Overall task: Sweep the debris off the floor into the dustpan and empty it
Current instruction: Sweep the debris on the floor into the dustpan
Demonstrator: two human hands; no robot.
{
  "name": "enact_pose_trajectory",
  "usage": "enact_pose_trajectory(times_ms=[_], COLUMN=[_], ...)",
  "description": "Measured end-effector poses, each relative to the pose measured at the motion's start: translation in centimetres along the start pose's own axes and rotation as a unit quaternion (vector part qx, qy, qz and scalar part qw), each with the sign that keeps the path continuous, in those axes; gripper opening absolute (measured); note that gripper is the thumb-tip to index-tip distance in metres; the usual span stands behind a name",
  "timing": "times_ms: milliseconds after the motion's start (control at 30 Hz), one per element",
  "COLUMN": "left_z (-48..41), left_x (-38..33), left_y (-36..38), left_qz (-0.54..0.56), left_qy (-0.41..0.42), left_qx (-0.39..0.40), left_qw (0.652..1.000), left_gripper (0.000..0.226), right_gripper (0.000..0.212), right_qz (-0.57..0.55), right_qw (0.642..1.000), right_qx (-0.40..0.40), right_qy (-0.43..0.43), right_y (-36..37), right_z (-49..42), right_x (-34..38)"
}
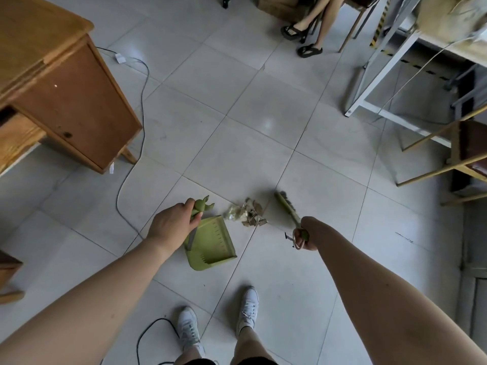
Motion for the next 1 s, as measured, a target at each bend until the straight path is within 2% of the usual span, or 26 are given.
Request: enact_pose_trajectory(times_ms=[167,267,367,600,767,1000], left_z=[-0.1,-0.4,-0.6,-0.8,-0.3,0.4], left_x=[-0.1,0.0,0.3,1.4,2.6,5.9], left_y=[0.9,0.9,0.5,0.0,-0.3,-0.9], left_qz=[-0.007,-0.029,-0.038,-0.034,-0.034,-0.03], left_qy=[-0.021,-0.035,-0.044,-0.042,-0.031,-0.023], left_qx=[-0.006,-0.012,-0.021,-0.026,-0.031,-0.045], left_qw=[1.0,0.999,0.998,0.998,0.998,0.998], left_gripper=[0.033,0.034,0.034,0.035,0.035,0.034], right_gripper=[0.033,0.051,0.038,0.033,0.026,0.027], right_qz=[0.001,0.001,0.009,-0.015,-0.025,0.083], right_qw=[1.0,0.999,0.997,0.995,0.998,0.996], right_qx=[0.006,0.043,0.07,0.099,0.064,0.011], right_qy=[0.026,0.027,0.026,0.018,-0.001,-0.038], right_y=[1.1,4.1,6.7,9.4,8.0,8.1], right_z=[-2.0,-2.6,-2.2,-0.5,1.2,3.6], right_x=[-1.9,-2.3,-1.6,0.2,0.7,1.4])
Point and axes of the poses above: each hand's wrist, its own z-axis away from the middle knuckle, its own y-axis out of the palm, x = y × z, the point moved 7 cm from there along -z, towards the middle knuckle, and after that the axes turned 15 degrees about -y, right-handed, at the moved point
